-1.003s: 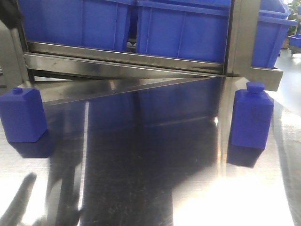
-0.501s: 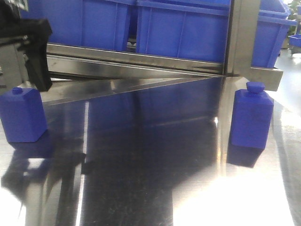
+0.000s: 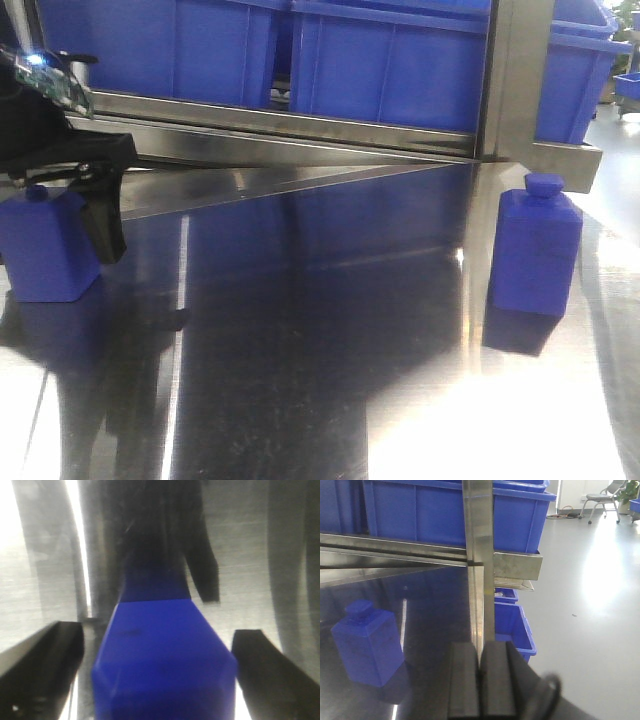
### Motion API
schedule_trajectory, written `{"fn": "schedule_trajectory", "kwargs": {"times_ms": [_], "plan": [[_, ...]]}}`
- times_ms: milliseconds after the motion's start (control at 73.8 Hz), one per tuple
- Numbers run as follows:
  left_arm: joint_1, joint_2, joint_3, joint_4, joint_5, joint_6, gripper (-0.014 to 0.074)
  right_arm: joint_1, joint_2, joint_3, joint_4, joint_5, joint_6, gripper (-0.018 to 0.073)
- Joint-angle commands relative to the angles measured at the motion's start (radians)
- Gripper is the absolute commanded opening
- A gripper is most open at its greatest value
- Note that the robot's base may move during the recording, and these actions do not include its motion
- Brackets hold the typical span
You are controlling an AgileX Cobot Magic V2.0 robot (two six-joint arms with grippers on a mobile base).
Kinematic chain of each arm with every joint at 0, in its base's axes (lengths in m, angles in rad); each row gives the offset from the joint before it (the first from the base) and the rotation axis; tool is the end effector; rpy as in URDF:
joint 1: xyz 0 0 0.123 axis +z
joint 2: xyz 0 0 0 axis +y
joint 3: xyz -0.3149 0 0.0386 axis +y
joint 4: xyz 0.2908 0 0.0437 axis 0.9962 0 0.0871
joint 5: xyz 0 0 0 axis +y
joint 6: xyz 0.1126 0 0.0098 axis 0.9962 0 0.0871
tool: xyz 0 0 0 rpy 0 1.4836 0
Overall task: Pick and sort blue part to right shelf
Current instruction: 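Close the left gripper on the blue bottle and lift it, then move the right gripper down toward the other blue bottle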
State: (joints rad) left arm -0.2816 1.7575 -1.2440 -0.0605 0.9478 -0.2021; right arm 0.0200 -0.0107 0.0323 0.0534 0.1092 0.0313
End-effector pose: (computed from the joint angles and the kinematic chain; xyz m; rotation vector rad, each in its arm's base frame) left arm 0.3762 -0.1146 0.2098 0.0726 2.9589 -0.1456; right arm 0.0893 0.0024 0.1907 0.0475 1.6142 0.0854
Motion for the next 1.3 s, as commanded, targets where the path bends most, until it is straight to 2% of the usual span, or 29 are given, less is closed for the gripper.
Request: {"fn": "schedule_trajectory", "kwargs": {"times_ms": [0,108,244,528,732,840,1084,1165,1287], "plan": [[-0.005,-0.042,-0.031,-0.004,-0.003,-0.014,0.0487,-0.002,-0.02,-0.024,0.001,-0.083,-0.009,0.0057],[-0.005,-0.042,-0.031,-0.004,0.009,-0.014,0.0379,-0.002,-0.02,-0.024,0.001,-0.083,-0.009,0.0057],[-0.005,-0.042,-0.031,-0.004,0.038,-0.014,0.0301,-0.002,-0.02,-0.024,0.001,-0.084,-0.009,0.0057],[-0.005,-0.059,-0.052,-0.004,0.104,0.0,0.0294,-0.002,-0.02,-0.024,0.001,-0.09,-0.009,0.0057],[-0.014,-0.233,-0.036,0.004,0.07,0.041,0.0294,-0.002,-0.02,-0.024,0.001,-0.12,-0.009,0.0057],[-0.014,-0.378,0.025,0.023,0.002,0.041,0.0294,-0.002,-0.02,-0.024,0.001,-0.12,-0.009,0.0057],[-0.014,-0.8,0.239,0.047,-0.24,0.041,0.0294,-0.002,-0.02,-0.027,0.032,-0.15,-0.009,0.0057],[-0.014,-0.945,0.318,0.076,-0.314,0.041,0.0294,-0.002,-0.02,-0.048,0.071,-0.144,-0.009,0.0057],[-0.014,-1.125,0.429,0.121,-0.397,0.041,0.0294,-0.002,-0.02,-0.103,0.072,-0.099,-0.009,0.0057]]}}
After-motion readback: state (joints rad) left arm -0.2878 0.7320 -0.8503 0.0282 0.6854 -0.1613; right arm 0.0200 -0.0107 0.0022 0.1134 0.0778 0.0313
